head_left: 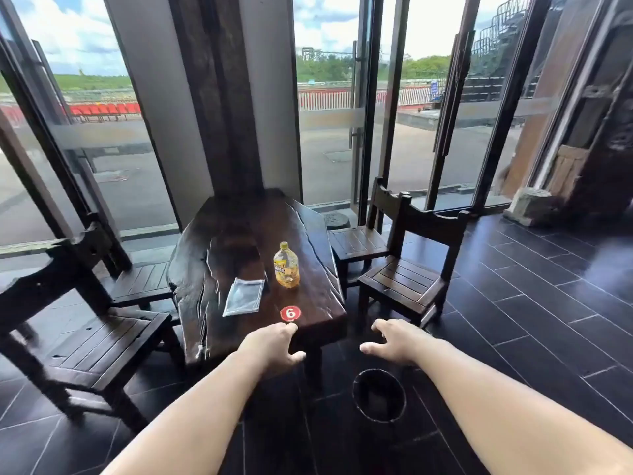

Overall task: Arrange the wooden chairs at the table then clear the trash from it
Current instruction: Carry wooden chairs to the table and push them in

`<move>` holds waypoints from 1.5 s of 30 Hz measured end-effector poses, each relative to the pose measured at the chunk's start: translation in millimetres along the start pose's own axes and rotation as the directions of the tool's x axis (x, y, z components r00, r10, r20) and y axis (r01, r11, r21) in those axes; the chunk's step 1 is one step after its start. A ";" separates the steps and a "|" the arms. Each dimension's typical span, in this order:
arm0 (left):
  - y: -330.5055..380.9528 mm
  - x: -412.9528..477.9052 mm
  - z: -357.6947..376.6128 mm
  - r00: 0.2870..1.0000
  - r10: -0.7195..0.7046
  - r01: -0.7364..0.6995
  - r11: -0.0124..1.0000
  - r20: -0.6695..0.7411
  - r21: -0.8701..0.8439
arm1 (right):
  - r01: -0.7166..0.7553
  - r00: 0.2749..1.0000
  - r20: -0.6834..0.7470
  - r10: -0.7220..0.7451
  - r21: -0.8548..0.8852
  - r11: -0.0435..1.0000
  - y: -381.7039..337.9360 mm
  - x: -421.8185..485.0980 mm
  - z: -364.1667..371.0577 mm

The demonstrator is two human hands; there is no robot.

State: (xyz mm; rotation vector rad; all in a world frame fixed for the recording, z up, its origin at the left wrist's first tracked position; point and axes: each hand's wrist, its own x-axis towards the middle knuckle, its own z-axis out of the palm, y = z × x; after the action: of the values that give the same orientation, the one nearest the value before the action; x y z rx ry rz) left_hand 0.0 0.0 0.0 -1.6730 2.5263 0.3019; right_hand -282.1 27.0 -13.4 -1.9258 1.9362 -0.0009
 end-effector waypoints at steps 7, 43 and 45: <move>99.0 81.4 2.7 0.997 0.072 -0.072 0.997 0.007 0.015 | -0.065 0.998 0.004 0.065 -0.013 0.998 114.6 15.9 -27.5; 484.4 635.7 -9.0 0.890 0.430 -0.435 0.900 0.153 0.001 | -0.405 0.914 0.036 0.404 0.082 0.911 607.9 246.4 -228.4; 498.7 667.6 -15.4 0.885 0.437 -0.444 0.896 0.163 0.008 | -0.411 0.912 0.036 0.409 0.097 0.907 629.5 267.3 -241.6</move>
State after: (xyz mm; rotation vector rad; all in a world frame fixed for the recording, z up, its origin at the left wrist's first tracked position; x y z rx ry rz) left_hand -720.3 -415.6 -55.6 -0.9907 2.7380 0.3887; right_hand -944.1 -267.8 -45.1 -1.4179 2.2477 0.0332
